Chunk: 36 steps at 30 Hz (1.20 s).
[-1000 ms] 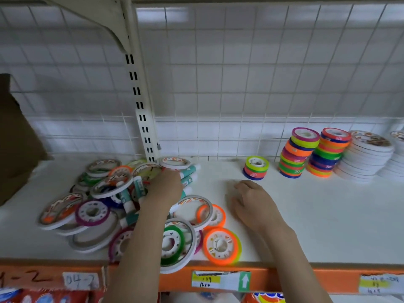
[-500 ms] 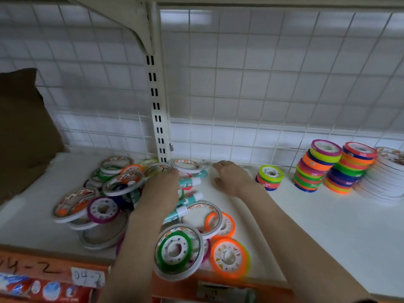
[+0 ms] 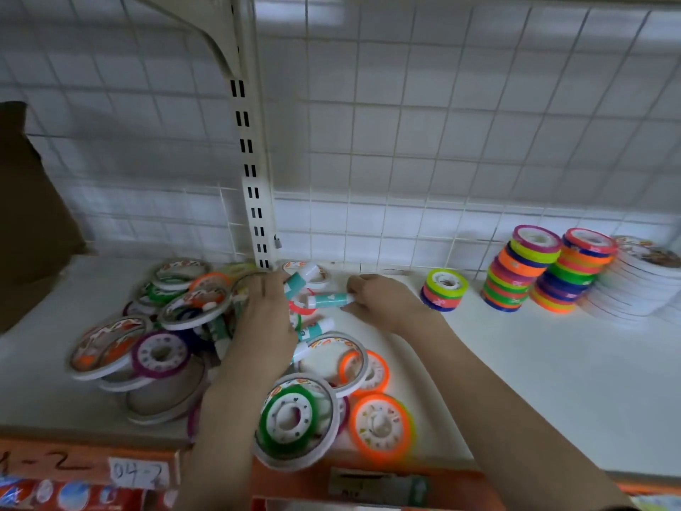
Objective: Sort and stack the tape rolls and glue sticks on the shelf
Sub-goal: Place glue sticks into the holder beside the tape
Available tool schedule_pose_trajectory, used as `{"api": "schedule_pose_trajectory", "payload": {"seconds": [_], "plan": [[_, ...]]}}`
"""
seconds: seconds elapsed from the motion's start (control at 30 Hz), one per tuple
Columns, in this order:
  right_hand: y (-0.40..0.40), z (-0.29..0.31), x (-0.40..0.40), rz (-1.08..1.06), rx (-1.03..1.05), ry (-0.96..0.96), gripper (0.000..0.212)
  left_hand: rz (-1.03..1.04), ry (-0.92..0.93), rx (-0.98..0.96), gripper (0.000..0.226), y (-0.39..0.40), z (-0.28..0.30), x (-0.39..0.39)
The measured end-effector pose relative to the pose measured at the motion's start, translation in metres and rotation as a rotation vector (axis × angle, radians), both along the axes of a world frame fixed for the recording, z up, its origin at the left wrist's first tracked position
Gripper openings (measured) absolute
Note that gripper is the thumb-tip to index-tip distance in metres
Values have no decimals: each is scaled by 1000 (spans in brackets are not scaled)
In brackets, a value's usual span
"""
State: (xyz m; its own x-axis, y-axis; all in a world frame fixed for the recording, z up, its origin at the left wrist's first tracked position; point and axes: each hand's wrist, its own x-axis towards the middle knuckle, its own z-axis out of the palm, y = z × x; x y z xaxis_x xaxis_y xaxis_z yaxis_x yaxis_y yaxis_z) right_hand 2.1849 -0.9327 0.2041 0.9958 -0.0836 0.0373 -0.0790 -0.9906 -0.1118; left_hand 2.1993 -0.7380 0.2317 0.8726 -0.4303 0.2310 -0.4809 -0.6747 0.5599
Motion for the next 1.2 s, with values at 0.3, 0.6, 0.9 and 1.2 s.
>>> {"api": "schedule_pose_trajectory", "payload": {"seconds": [0.3,0.6,0.9,1.2], "plan": [[-17,15,-112,-224,314,-419,18,-205,-50,-189,27,-48,-10,-35],[-87,13,-217,-284,352,-546,8,-303,-167,-126,34,-125,-20,-104],[-197,3,-323,-269,338,-530,34,-236,-252,-65,19,-237,-30,-221],[-236,2,-350,-182,346,-551,28,-159,-205,-58,44,-254,-22,-262]]}}
